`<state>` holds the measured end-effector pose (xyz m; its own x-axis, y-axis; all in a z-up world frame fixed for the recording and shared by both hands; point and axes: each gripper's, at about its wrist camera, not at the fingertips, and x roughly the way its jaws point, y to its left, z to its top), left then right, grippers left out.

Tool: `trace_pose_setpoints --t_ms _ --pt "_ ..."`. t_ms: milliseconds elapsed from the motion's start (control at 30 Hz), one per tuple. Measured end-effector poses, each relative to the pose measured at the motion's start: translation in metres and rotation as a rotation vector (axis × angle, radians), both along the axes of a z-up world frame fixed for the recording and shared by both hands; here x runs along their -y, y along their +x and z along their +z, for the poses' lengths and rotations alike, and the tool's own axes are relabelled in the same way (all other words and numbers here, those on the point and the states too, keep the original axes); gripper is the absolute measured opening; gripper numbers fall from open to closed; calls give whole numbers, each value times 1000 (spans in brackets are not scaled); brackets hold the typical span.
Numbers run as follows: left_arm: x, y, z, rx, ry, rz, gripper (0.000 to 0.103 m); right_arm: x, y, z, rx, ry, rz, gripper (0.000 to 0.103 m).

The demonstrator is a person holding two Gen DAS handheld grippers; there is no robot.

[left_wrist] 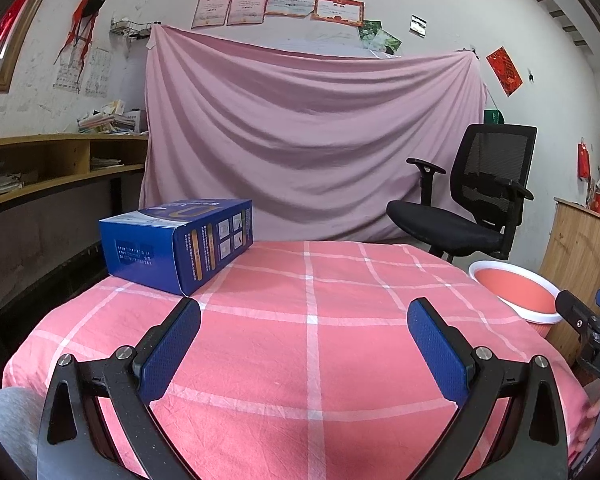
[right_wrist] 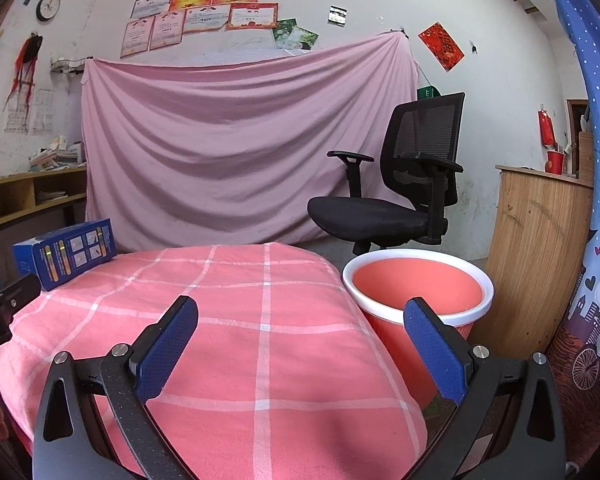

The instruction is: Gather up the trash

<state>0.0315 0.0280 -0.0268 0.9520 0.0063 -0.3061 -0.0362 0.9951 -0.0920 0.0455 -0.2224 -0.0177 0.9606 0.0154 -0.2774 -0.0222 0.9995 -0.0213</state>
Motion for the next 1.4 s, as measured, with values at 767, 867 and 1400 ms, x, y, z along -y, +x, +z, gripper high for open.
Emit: trace_pose_setpoints --t_ms 767,867,1400 --pt "2 0 0 1 5 -1 101 -2 0 -1 -1 2 3 103" --pt "3 0 0 0 7 0 101 -2 1 -2 -3 2 7 103" --pt "3 -1 0 0 6 2 101 -2 2 -2 -4 2 7 103"
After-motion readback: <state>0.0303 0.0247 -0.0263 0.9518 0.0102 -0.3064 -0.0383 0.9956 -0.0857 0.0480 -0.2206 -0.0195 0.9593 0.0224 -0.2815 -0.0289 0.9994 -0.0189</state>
